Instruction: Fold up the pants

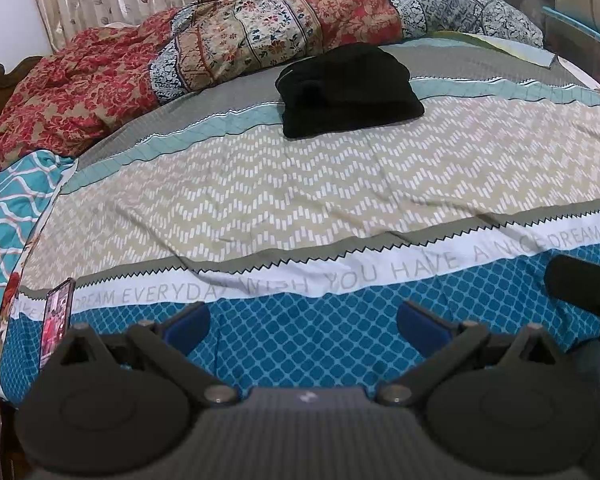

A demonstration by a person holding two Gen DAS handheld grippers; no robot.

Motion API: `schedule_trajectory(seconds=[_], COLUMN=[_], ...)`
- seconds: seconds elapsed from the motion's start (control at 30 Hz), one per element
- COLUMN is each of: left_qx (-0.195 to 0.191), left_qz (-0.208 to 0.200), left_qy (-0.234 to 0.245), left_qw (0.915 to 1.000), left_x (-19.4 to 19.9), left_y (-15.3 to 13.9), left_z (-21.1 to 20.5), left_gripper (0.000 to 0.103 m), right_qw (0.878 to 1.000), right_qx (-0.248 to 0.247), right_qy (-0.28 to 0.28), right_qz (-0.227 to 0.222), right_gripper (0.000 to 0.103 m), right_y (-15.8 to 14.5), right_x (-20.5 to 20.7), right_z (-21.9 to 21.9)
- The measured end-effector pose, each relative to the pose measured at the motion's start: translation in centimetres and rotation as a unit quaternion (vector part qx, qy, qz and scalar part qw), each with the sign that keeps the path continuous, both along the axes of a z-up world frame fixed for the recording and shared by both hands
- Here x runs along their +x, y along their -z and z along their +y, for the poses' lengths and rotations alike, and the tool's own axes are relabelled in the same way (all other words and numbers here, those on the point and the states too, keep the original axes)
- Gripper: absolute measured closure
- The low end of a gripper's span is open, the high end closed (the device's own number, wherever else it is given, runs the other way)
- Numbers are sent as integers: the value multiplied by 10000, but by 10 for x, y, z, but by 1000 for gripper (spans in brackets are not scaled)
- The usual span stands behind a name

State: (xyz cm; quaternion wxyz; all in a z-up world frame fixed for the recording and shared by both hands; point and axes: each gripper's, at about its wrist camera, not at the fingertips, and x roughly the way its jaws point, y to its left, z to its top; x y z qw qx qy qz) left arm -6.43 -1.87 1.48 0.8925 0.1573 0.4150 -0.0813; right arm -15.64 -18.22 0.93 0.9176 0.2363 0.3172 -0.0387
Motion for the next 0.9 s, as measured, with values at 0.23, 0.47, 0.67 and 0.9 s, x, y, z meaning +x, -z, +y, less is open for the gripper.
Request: schedule_trajectory(seconds=[0.23,0.47,0.67,0.9], left_qx=[-24,-64,-101,-96], left_qz=[-17,-14,-8,57], left_qy=[-1,-24,-10,-27], left_qw=[10000,10000,9999,9999], left_x=[0,1,1,1], left_y=[0,0,0,2], left_z=[0,2,2,2], left_gripper=[0,0,0,0], right_qw=[10000,10000,10000,9997], right_qx=[22,25,-31,-187], right_qy=[-8,-7,-20,-82], right_qz=[35,43,-12,-105], right_gripper=[0,0,0,0], right_y=[2,2,0,-3], right_x=[1,0,0,0], right_z=[1,1,2,6])
